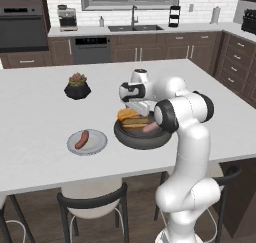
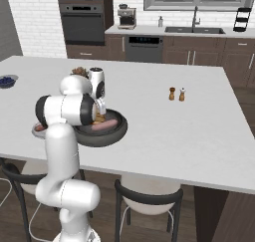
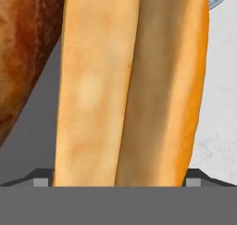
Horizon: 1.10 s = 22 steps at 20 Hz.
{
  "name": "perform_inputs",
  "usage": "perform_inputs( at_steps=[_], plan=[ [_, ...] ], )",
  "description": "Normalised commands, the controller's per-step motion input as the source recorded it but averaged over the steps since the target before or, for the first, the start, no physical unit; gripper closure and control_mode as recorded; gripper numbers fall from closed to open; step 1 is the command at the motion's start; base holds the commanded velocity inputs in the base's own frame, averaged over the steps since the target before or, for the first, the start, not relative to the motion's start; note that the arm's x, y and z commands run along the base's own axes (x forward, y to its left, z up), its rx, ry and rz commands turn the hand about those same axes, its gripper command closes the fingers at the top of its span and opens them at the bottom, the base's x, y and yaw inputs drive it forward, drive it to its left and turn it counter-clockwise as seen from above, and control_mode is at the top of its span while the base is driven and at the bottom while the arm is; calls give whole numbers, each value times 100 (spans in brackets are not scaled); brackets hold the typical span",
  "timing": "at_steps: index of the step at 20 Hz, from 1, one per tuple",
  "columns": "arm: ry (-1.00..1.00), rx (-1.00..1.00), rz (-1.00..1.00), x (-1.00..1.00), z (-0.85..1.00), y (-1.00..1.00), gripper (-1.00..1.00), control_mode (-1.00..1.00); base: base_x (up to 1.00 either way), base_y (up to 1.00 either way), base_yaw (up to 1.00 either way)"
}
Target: Place one bun and one sausage from the bowl on each plate.
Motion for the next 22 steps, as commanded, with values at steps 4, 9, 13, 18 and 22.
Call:
perform_inputs(
  at_steps=[4,9,13,18,22],
  plan=[
    [-4,0,0,-7,6,0,100,-100,0,0,0],
    [-11,0,0,-39,54,4,100,-100,0,0,0],
    [-7,0,0,-42,64,46,100,-100,0,0,0],
    [-1,0,9,-53,21,89,100,-100,0,0,0],
    [0,-2,15,-47,0,100,100,-100,0,0,0]
  ],
)
